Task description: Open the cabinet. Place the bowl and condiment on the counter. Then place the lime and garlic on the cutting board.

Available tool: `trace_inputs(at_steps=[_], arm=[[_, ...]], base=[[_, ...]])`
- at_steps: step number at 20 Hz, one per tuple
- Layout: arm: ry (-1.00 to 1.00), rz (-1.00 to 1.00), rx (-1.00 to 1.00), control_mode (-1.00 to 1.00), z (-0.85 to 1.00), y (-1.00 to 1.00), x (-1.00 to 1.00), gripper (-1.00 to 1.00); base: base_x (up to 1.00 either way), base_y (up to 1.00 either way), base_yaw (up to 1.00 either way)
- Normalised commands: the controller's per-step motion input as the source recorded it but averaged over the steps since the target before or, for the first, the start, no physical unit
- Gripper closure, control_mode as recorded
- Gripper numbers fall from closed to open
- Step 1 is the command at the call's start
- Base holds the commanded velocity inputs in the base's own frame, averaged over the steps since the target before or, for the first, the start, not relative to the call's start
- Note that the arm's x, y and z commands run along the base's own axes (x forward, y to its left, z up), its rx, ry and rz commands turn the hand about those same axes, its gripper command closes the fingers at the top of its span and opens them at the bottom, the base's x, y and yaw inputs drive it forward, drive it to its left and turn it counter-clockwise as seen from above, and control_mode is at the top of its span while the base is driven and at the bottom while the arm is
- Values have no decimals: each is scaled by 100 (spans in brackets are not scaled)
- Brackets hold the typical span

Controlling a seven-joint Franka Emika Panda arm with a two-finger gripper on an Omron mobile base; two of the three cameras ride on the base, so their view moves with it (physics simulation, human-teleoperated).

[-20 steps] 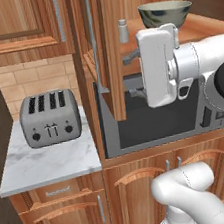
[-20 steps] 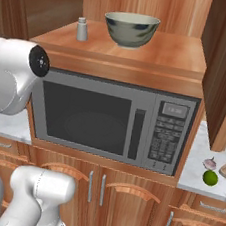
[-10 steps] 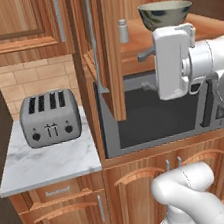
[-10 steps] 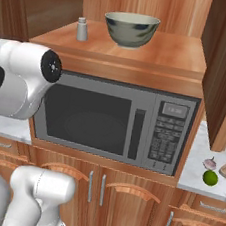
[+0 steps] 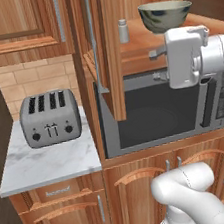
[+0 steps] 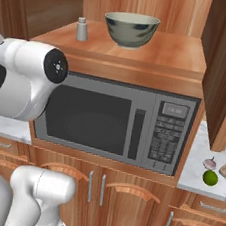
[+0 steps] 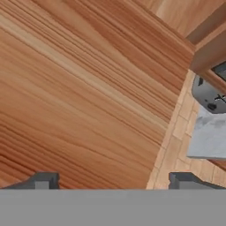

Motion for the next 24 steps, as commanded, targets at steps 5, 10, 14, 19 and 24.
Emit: trace_inputs(at_steps=[5,10,14,19,24], arm=[[-23,-7,-12,-100,0,-27,0,-100],[-23,-10,-13,-100,2,-25,0,-100],[-20,-16,-17,-100,5,-17,0,-100],[-16,-21,-18,-100,2,-3,0,-100],[-13,-14,-14,-100,0,-9,4,-100]], base=[[0,0,0],[0,0,0],[0,0,0],[0,0,0],[0,0,0]])
